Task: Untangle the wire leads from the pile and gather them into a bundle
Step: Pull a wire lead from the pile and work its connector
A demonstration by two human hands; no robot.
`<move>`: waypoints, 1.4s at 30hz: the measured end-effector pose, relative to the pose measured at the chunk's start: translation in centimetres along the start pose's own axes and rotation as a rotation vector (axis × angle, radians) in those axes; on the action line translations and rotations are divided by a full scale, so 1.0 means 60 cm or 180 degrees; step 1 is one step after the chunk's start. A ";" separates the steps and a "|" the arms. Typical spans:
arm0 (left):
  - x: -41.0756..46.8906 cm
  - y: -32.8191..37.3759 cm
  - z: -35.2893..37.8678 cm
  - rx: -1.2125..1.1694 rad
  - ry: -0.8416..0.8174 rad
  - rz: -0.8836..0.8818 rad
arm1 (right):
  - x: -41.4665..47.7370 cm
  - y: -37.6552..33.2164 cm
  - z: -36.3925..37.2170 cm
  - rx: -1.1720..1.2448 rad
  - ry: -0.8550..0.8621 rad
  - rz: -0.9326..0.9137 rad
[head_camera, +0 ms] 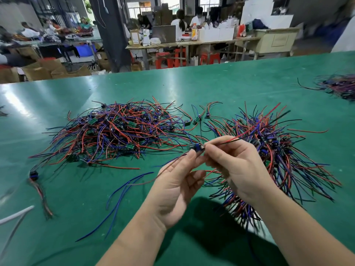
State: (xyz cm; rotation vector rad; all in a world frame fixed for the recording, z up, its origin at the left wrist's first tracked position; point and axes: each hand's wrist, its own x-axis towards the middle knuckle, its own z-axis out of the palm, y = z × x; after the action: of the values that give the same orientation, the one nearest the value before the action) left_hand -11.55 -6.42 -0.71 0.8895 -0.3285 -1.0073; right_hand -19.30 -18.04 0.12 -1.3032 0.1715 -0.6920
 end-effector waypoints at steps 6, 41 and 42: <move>0.001 -0.007 -0.005 0.1404 0.0097 0.0422 | 0.010 -0.019 -0.015 0.1107 0.0218 0.0663; -0.011 0.017 -0.025 0.2838 -0.0361 -0.0254 | 0.021 -0.025 -0.043 -0.0030 0.1638 0.0103; -0.010 0.019 -0.028 0.2866 -0.0337 -0.0268 | 0.020 -0.022 -0.041 -0.0003 0.1632 0.0098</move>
State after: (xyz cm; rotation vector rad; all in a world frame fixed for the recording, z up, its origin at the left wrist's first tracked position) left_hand -10.17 -4.83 -0.76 1.6678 -0.8774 -0.9818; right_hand -20.03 -20.87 0.97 -1.0997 0.6053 -0.9900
